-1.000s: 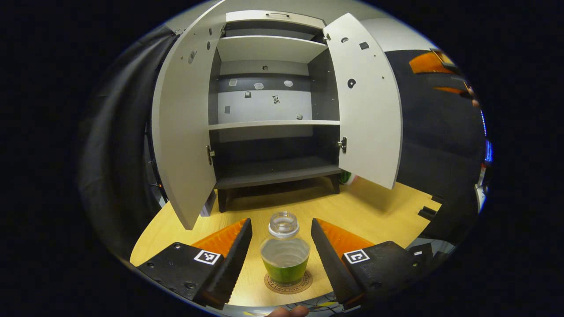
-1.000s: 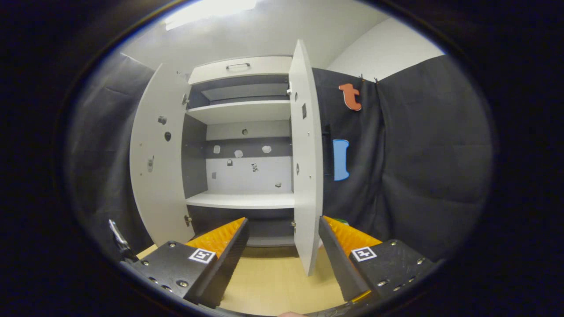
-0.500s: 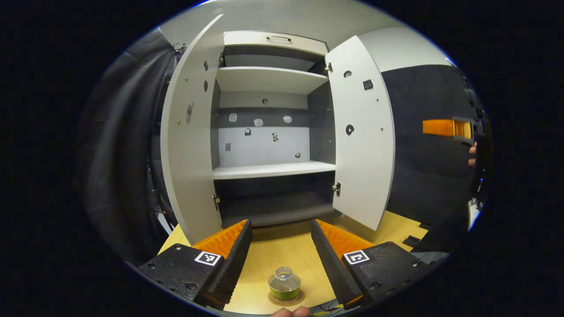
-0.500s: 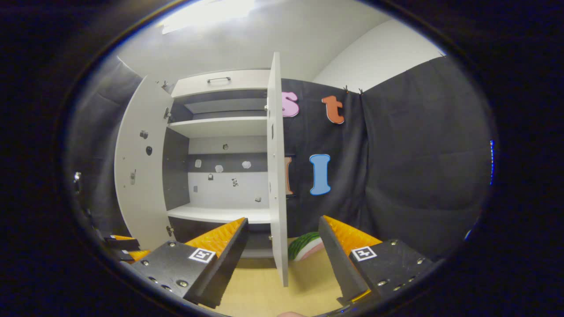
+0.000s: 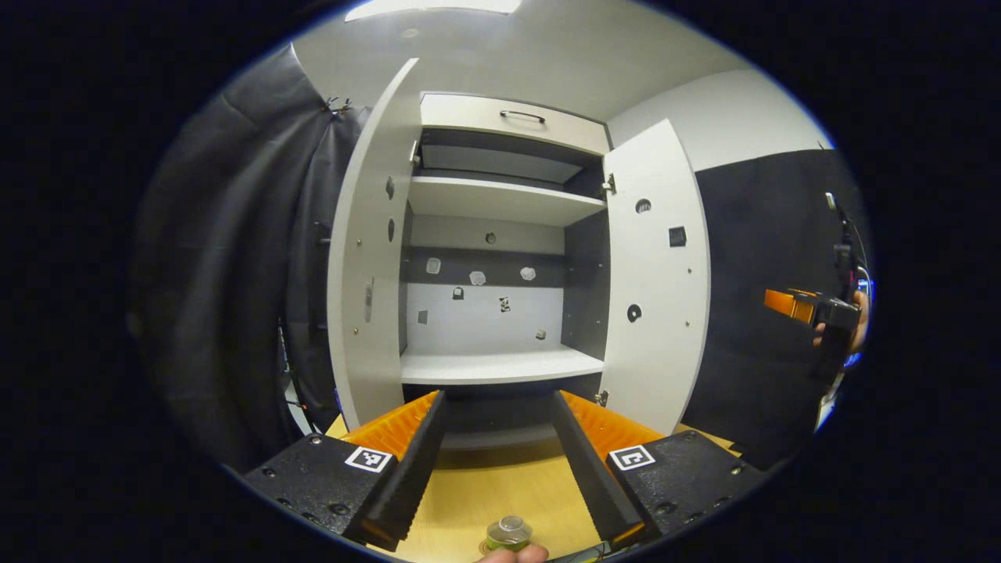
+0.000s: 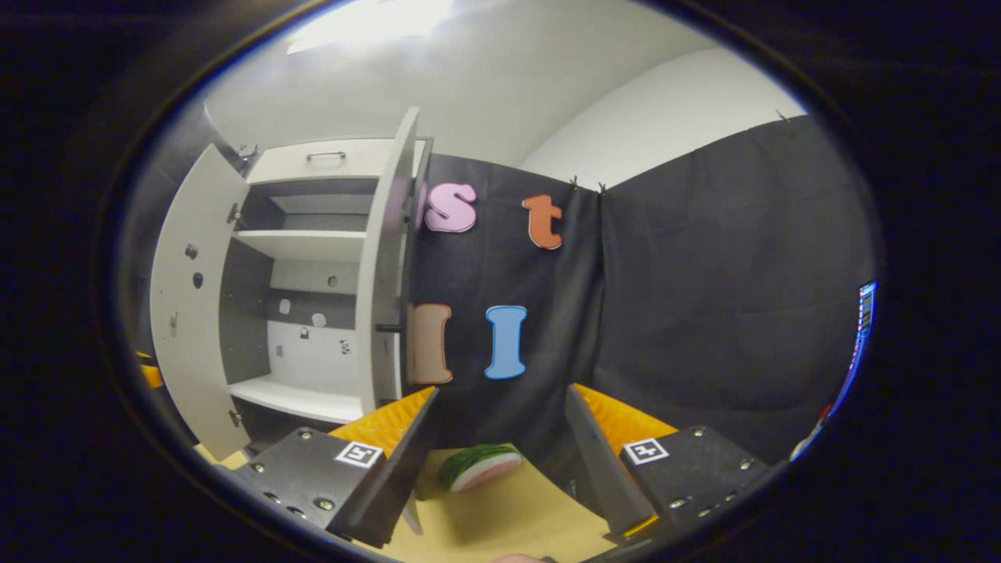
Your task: Grasp the bottle in the cabinet with the left hand and place it on the coaster, then close the right door with the right hand and the left door with the left hand.
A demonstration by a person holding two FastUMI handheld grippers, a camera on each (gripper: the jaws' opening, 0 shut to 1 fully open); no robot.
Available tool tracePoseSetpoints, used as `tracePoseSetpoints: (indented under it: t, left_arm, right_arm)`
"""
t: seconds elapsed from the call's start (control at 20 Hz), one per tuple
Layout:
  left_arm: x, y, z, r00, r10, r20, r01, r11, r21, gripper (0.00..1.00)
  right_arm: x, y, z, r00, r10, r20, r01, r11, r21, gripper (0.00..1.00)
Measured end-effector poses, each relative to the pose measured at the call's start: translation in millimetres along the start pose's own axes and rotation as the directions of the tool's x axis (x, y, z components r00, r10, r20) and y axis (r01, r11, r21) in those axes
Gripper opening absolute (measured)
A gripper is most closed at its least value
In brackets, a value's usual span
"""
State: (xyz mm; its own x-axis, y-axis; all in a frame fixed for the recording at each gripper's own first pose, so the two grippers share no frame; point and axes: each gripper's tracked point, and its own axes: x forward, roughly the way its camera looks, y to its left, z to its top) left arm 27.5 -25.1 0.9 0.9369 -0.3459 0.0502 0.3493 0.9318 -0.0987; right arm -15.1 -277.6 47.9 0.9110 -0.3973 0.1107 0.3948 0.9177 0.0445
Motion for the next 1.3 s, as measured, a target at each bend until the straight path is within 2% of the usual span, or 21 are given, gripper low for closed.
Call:
tracePoseSetpoints:
  t: [0.3, 0.45, 0.6, 0.7, 0.75, 0.8, 0.85, 0.9, 0.95, 1.0, 1.05, 1.15, 1.25, 1.3]
  left_arm:
    - [-8, 27, 34, 0.998, 0.052, 0.036, -0.053, 0.998, 0.017, 0.85]
    - [-13, 47, 41, 0.994, 0.098, 0.042, -0.099, 0.995, 0.020, 0.86]
    - [-19, 60, 37, 0.989, 0.138, 0.044, -0.140, 0.989, 0.044, 0.85]
    - [-22, 67, 35, 0.986, 0.162, 0.037, -0.163, 0.985, 0.052, 0.87]
    - [-24, 70, 38, 0.984, 0.171, 0.048, -0.174, 0.984, 0.048, 0.87]
    - [-26, 68, 38, 0.984, 0.171, 0.042, -0.173, 0.984, 0.046, 0.87]
    - [-28, 72, 39, 0.983, 0.181, 0.042, -0.183, 0.982, 0.049, 0.87]
    - [-30, 77, 41, 0.980, 0.191, 0.046, -0.194, 0.980, 0.052, 0.82]
    - [-32, 80, 42, 0.978, 0.201, 0.047, -0.204, 0.978, 0.055, 0.87]
    - [-34, 85, 44, 0.976, 0.212, 0.050, -0.215, 0.975, 0.052, 0.87]
    - [-36, 87, 46, 0.975, 0.216, 0.056, -0.218, 0.975, 0.045, 0.87]
    - [-40, 95, 48, 0.972, 0.230, 0.056, -0.232, 0.972, 0.032, 0.87]
    - [-40, 97, 48, 0.971, 0.233, 0.052, -0.234, 0.972, 0.019, 0.87]
    - [-39, 97, 47, 0.971, 0.233, 0.049, -0.234, 0.972, 0.016, 0.82]
  right_arm:
    - [59, -26, 26, 0.999, -0.041, 0.008, 0.041, 0.999, -0.003, 0.96]
    - [81, -12, 32, 1.000, -0.022, 0.011, 0.022, 1.000, -0.008, 0.96]
    - [100, 21, 25, 1.000, 0.021, -0.013, -0.021, 1.000, 0.009, 0.96]
    - [110, 31, 16, 0.999, 0.007, -0.042, -0.006, 1.000, 0.024, 0.96]
    - [113, 43, 14, 0.998, 0.022, -0.051, -0.021, 0.999, 0.032, 0.94]
    - [115, 55, 12, 0.997, 0.046, -0.055, -0.044, 0.998, 0.035, 0.97]
    - [117, 70, 8, 0.995, 0.076, -0.064, -0.075, 0.997, 0.031, 0.96]
    - [121, 76, 9, 0.995, 0.084, -0.060, -0.084, 0.996, 0.004, 0.94]
    - [121, 78, 13, 0.995, 0.090, -0.047, -0.091, 0.996, -0.013, 0.85]
    - [122, 79, 16, 0.995, 0.086, -0.049, -0.086, 0.996, 0.003, 0.80]
    - [121, 80, 18, 0.995, 0.078, -0.054, -0.076, 0.996, 0.040, 0.83]
    - [121, 77, 16, 0.996, 0.062, -0.063, -0.057, 0.995, 0.088, 0.82]
    - [120, 78, 17, 0.997, 0.048, -0.057, -0.044, 0.996, 0.072, 0.82]
    - [118, 78, 19, 0.998, 0.042, -0.054, -0.039, 0.997, 0.064, 0.82]
